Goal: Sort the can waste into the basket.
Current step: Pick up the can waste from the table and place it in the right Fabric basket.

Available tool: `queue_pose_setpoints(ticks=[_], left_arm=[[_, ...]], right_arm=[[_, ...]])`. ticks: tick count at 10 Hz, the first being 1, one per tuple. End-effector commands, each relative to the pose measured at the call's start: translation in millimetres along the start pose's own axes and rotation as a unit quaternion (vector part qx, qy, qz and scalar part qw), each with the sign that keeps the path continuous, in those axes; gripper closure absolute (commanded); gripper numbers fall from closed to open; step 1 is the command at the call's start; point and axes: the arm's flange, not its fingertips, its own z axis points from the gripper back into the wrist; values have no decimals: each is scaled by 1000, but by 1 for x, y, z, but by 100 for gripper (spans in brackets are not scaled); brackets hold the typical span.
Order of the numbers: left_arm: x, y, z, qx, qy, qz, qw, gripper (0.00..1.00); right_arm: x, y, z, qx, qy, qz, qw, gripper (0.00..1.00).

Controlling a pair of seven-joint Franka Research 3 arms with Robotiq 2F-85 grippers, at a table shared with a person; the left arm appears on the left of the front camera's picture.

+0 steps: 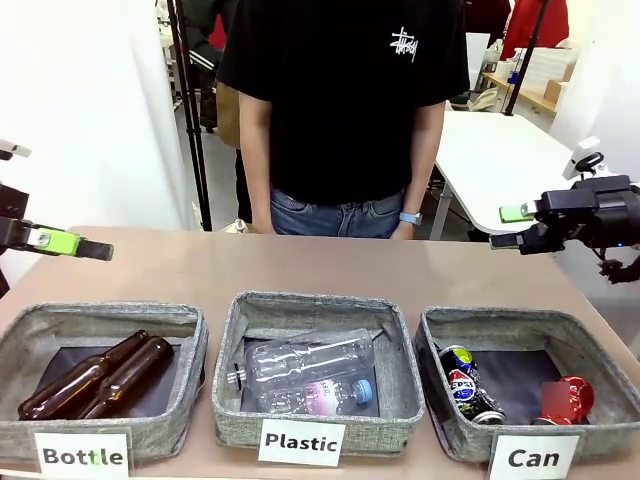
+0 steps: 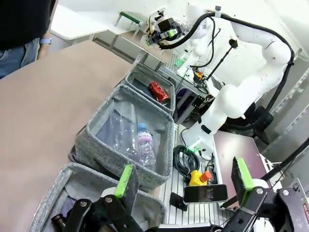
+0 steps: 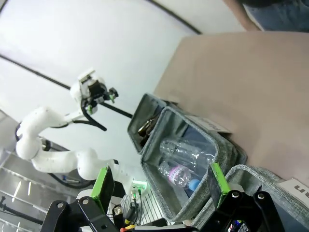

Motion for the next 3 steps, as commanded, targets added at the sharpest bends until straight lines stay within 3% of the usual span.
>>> queue_pose_setpoints(ticks=[1, 3], left_arm=[[1, -1, 0, 3, -4, 0, 1000, 0], [1, -1, 0, 3, -4, 0, 1000, 0]], right_arm=[[-3, 3, 3, 1, 3, 8, 1000, 0], [-3, 3, 3, 1, 3, 8, 1000, 0]])
